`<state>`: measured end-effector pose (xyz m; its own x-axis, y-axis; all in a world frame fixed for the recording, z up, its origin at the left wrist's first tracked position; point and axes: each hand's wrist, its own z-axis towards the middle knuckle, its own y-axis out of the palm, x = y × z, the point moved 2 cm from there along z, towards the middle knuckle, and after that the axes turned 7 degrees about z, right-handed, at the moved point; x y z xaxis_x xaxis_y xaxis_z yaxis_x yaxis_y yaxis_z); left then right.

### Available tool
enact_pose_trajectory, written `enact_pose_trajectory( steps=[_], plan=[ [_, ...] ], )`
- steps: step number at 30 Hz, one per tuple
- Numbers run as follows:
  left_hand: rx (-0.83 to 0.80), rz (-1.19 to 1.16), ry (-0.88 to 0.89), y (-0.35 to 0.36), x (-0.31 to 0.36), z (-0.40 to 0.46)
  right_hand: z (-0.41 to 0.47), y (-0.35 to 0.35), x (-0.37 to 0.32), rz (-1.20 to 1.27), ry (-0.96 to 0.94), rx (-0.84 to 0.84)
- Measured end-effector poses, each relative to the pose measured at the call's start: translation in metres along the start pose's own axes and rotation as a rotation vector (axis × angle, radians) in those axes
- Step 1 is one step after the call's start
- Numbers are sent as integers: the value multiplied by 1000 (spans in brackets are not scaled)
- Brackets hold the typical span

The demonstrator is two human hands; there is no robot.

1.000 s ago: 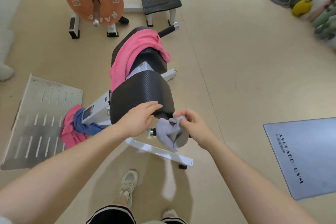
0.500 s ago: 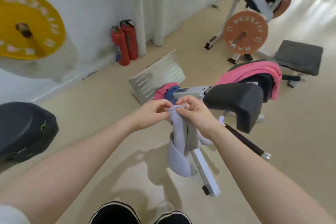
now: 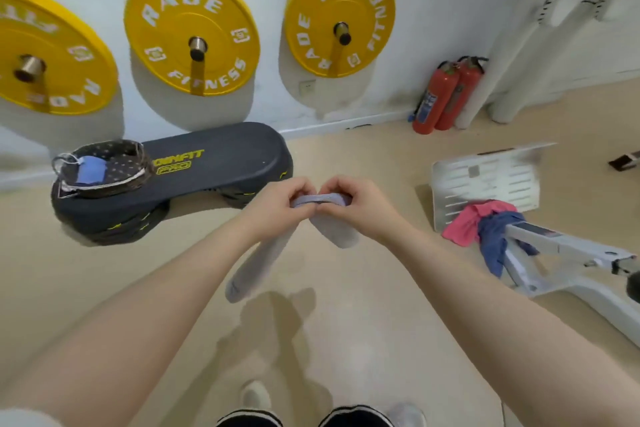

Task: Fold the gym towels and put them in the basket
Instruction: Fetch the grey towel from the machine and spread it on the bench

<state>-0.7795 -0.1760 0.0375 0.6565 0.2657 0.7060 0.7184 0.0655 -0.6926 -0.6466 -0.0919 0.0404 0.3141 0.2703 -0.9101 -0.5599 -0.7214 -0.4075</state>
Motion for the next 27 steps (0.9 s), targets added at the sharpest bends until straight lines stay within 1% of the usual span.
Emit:
enact_pose_trajectory(
  steps=[4,6,11,14,18,19,21,23,25,27],
  plan=[
    [117,-7,-72,-71,-75,-28,56,89,-40,-17,-56,-43],
    [156,-15,-106,-101,-104,-40,78,124,-59,-31,-86,-37],
    [247,20,-161,-160,-157,-47,128,183,-92,-179,-188,-28],
    [285,57,-200,-179,-182,-34,162,201,-99,-264,-207,-15],
    [363,117,-246,-196,-208,-2,216,208,-100,-294,-199,-25],
    [376,156,-247,-202,-215,10,231,208,-101,-301,-207,-27],
    [370,306,-269,-216,-227,36,264,208,-103,-323,-231,-48],
    [371,420,-337,-231,-236,64,298,208,-102,-311,-233,-55],
    [373,399,-412,-246,-247,89,331,207,-101,-256,-217,-73],
    [378,303,-504,-260,-264,111,361,205,-99,-220,-229,-101]
  ],
)
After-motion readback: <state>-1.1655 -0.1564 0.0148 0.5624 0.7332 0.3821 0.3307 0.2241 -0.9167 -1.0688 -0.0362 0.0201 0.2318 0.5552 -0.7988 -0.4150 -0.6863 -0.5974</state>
